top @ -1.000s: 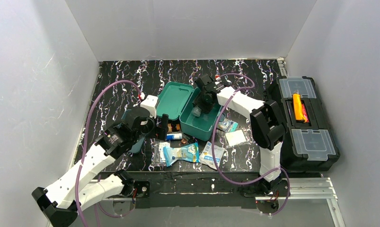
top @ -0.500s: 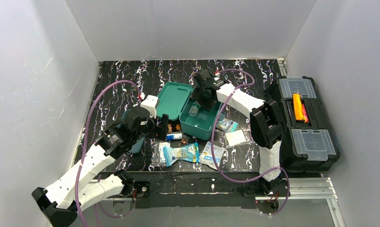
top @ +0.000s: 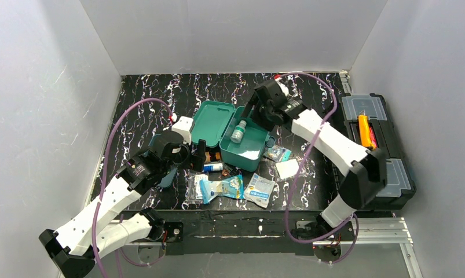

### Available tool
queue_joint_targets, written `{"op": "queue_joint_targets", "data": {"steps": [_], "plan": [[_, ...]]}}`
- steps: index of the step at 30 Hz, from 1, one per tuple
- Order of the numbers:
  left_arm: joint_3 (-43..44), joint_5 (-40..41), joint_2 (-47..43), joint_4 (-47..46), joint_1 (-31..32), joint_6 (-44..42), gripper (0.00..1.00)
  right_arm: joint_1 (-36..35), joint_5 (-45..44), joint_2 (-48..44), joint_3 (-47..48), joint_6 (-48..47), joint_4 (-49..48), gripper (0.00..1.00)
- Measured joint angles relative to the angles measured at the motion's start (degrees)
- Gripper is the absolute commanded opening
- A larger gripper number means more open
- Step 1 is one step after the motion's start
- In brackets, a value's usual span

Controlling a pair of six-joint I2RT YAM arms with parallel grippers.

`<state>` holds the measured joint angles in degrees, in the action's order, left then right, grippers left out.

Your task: Organize the medicine kit

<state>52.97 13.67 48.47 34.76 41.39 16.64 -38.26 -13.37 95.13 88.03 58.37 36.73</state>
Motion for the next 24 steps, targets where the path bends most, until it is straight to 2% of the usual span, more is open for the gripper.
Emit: {"op": "queue_joint_targets", "data": {"steps": [8, 16, 24], "plan": [[0.00, 0.76, 0.37, 0.02, 0.00, 0.00, 0.98, -0.52, 1.27, -18.53, -15.30, -6.34, 0.59, 0.82], [0.00, 2.71, 0.50, 0.17, 0.00, -0.15, 0.98, -0.50, 1.29, -37.81, -30.60, -8.63, 3.69, 0.83], [0.00, 3.52, 0.44, 0.17, 0.00, -0.13, 0.98, -0.50, 3.45, -49.31, -44.68, -6.64, 5.88, 0.82]]}}
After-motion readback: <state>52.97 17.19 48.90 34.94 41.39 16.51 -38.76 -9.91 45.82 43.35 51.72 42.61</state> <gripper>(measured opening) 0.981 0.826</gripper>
